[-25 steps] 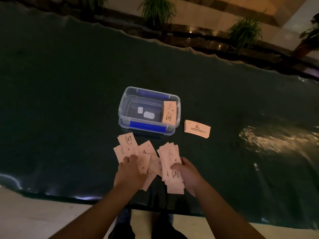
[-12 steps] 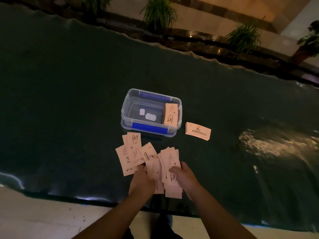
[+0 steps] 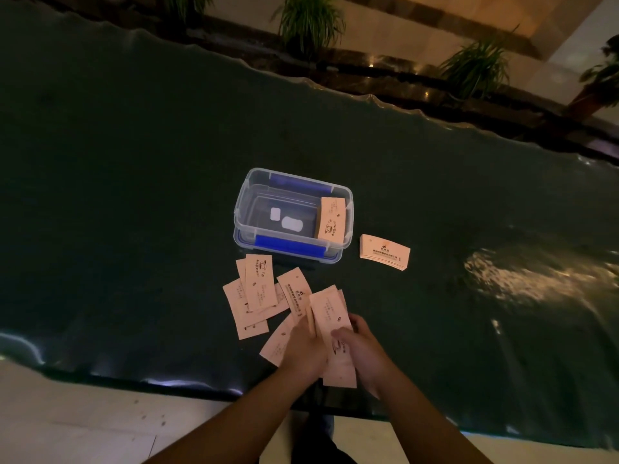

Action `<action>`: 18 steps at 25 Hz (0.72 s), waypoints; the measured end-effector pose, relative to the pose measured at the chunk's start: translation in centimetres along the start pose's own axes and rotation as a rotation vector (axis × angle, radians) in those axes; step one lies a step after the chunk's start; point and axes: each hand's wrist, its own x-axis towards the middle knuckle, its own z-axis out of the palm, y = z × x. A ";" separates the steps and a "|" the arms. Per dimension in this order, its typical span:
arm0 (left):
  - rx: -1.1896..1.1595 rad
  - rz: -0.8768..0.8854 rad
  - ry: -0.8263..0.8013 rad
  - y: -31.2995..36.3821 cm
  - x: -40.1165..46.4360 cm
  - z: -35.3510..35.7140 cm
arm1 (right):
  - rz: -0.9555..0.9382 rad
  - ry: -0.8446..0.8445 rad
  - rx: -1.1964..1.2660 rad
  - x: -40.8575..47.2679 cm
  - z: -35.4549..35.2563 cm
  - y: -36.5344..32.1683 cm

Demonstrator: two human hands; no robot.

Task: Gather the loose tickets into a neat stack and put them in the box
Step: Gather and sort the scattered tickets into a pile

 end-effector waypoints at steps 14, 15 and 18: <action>-0.233 -0.052 -0.034 0.5 2.4 -2.6 | 0.040 -0.022 0.553 -0.5 -1.8 -0.8; -0.185 -0.036 -0.103 0.6 2.4 -2.5 | 0.036 -0.030 0.533 -0.3 -1.6 -0.9; -0.081 0.021 -0.200 1.3 2.3 -1.4 | 0.047 -0.028 0.488 0.1 -0.8 -1.2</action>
